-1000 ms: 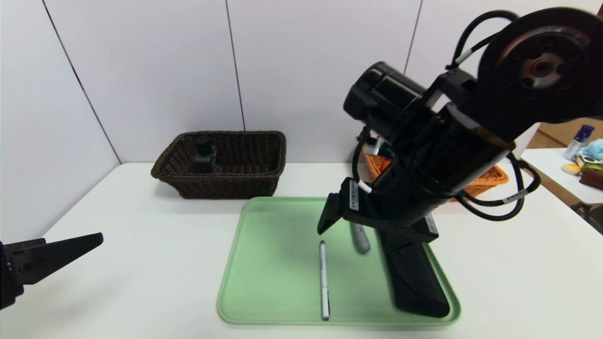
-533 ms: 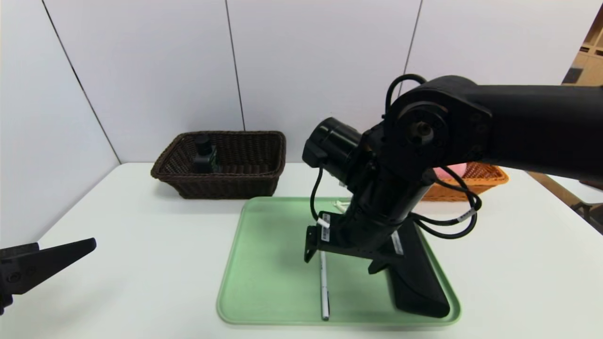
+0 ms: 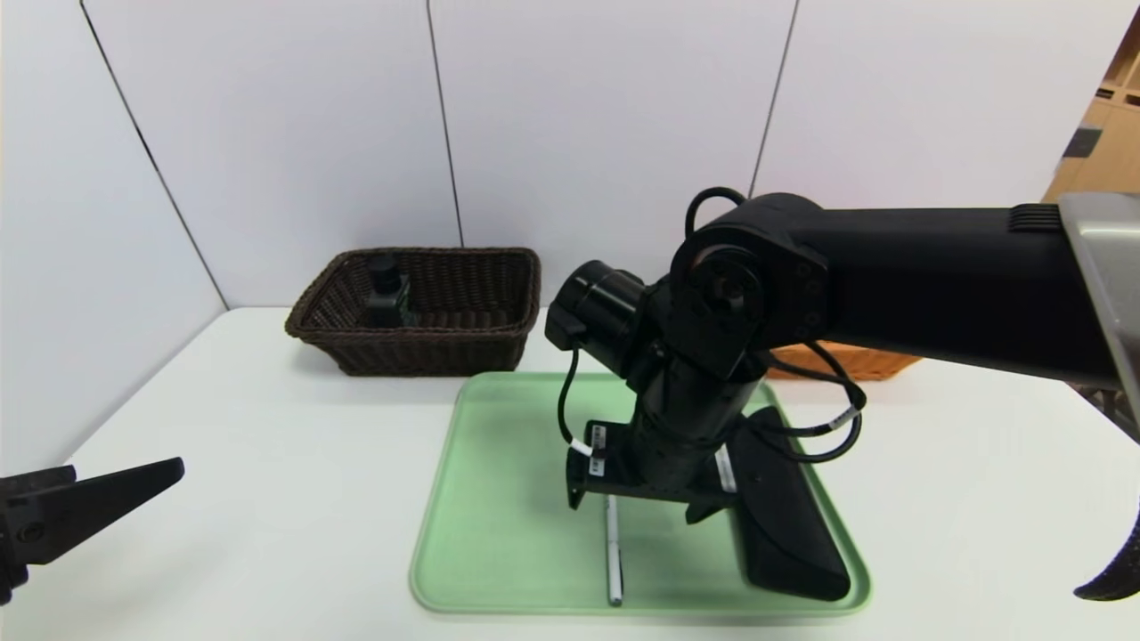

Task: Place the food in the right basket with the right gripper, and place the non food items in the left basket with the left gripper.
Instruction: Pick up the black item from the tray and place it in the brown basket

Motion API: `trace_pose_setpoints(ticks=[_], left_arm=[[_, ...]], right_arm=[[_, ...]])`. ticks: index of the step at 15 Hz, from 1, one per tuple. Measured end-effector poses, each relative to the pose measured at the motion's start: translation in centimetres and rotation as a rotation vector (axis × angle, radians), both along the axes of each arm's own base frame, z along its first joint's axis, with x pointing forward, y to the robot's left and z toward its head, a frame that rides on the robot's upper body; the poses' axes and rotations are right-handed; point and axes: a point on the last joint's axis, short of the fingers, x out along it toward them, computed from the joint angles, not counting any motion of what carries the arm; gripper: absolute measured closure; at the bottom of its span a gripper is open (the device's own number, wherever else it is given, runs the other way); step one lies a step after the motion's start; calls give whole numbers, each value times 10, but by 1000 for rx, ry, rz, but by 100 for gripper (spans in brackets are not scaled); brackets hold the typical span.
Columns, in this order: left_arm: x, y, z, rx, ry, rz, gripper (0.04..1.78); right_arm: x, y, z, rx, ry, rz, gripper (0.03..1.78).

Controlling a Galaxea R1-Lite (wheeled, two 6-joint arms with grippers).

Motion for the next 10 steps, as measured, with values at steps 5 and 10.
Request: trace_pose_setpoints(ticks=[5, 10], left_arm=[[1, 0, -1, -1, 4, -1, 13], [4, -1, -1, -10, 11, -33, 13]], right_arm=[[-9, -40, 33, -124, -68, -38, 11], [-11, -86, 58, -176, -57, -86, 11]])
